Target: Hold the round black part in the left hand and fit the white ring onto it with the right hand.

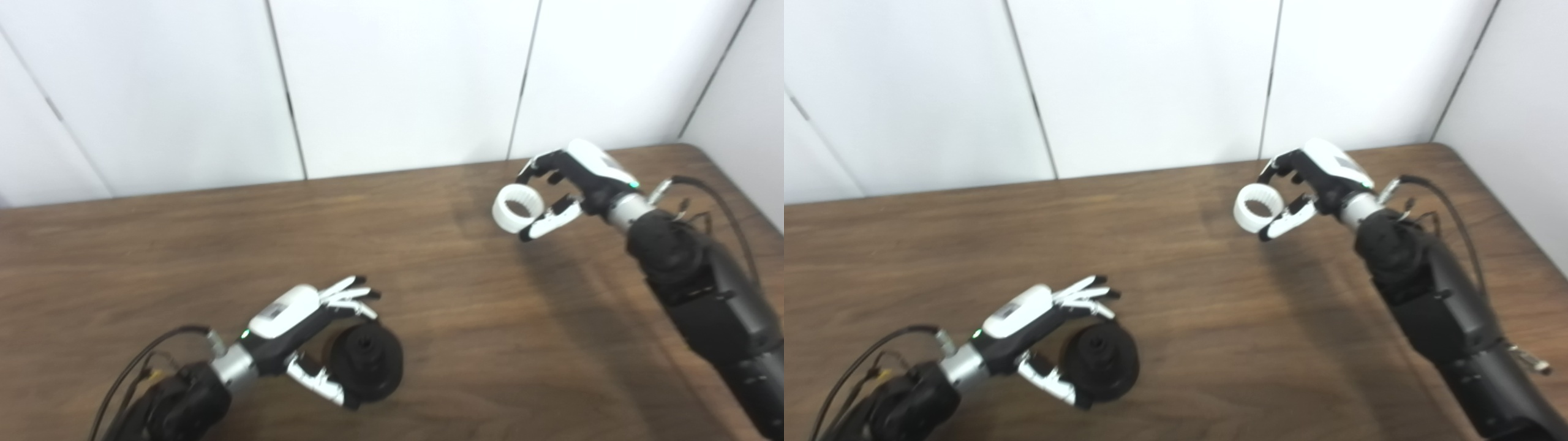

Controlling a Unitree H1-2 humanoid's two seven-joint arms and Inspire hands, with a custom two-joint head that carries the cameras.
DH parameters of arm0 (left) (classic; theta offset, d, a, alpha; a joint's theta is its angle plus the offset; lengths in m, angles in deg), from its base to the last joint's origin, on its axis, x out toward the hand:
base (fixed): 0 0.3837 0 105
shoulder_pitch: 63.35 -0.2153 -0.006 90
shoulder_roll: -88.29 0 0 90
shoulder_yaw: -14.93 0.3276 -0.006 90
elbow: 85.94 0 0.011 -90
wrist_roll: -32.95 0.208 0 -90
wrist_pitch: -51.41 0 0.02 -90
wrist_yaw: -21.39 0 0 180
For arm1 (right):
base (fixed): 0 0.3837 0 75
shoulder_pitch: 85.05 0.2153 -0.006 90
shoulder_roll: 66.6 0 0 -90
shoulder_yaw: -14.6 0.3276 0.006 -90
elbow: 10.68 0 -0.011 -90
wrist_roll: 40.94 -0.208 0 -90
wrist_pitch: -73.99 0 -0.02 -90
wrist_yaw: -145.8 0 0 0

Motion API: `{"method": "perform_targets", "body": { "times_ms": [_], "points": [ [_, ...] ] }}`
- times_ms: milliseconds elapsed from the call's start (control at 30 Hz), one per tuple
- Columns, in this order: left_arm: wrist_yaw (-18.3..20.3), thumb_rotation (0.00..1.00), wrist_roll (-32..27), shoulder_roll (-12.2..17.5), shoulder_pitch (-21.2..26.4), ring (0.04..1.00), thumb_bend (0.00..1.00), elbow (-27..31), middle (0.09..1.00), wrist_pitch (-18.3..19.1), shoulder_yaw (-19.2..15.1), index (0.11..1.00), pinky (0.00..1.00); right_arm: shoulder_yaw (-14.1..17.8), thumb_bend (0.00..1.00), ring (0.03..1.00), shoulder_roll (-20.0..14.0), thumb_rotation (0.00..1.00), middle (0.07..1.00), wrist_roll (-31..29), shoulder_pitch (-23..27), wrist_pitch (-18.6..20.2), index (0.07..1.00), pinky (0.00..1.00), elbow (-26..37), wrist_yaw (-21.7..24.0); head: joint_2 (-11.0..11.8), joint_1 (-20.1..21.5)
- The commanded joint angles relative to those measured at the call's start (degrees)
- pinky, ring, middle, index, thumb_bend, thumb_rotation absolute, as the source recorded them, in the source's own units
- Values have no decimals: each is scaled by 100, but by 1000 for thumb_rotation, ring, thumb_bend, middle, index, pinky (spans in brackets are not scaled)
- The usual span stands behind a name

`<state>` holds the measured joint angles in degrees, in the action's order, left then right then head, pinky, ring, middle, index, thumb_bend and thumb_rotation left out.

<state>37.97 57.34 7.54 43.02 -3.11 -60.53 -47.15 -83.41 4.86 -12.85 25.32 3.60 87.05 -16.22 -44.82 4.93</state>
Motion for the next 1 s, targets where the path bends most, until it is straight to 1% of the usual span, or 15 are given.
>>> {"method": "perform_targets", "body": {
  "times_ms": [0,67,133,367,567,800,833,967],
  "points": [
    [347,72,230,-13,-41,1000,522,-21,917,254,110,484,878,89,517,791,-155,131,755,-79,149,-232,485,710,242,28,-31,-77],
    [304,73,338,-49,-30,986,522,-14,909,251,120,484,834,75,517,784,-150,130,756,-149,102,-281,485,692,361,103,-62,-171],
    [255,73,415,-91,-18,985,522,-46,908,223,126,484,827,74,517,778,-151,130,753,-202,55,-313,484,683,473,155,-110,-302],
    [232,75,483,-179,37,995,521,-160,910,215,120,484,858,62,519,755,-102,132,747,-318,-134,-466,483,645,801,266,-200,-565],
    [249,77,512,-223,56,999,520,-177,916,250,117,484,852,5,518,758,-27,130,742,-380,-301,-471,483,643,1108,375,-205,-598],
    [200,78,571,-269,72,992,520,-234,912,198,125,484,847,-146,519,774,117,132,749,-291,-396,-417,483,663,1464,529,-205,-598],
    [216,78,564,-277,76,991,520,-231,912,218,127,484,851,-169,519,774,146,133,749,-299,-396,-407,483,669,1502,555,-247,-611],
    [243,77,554,-308,79,992,520,-220,914,261,134,484,874,-313,519,779,234,135,753,-213,-377,-331,483,696,1677,714,-254,-616]
  ]
}}
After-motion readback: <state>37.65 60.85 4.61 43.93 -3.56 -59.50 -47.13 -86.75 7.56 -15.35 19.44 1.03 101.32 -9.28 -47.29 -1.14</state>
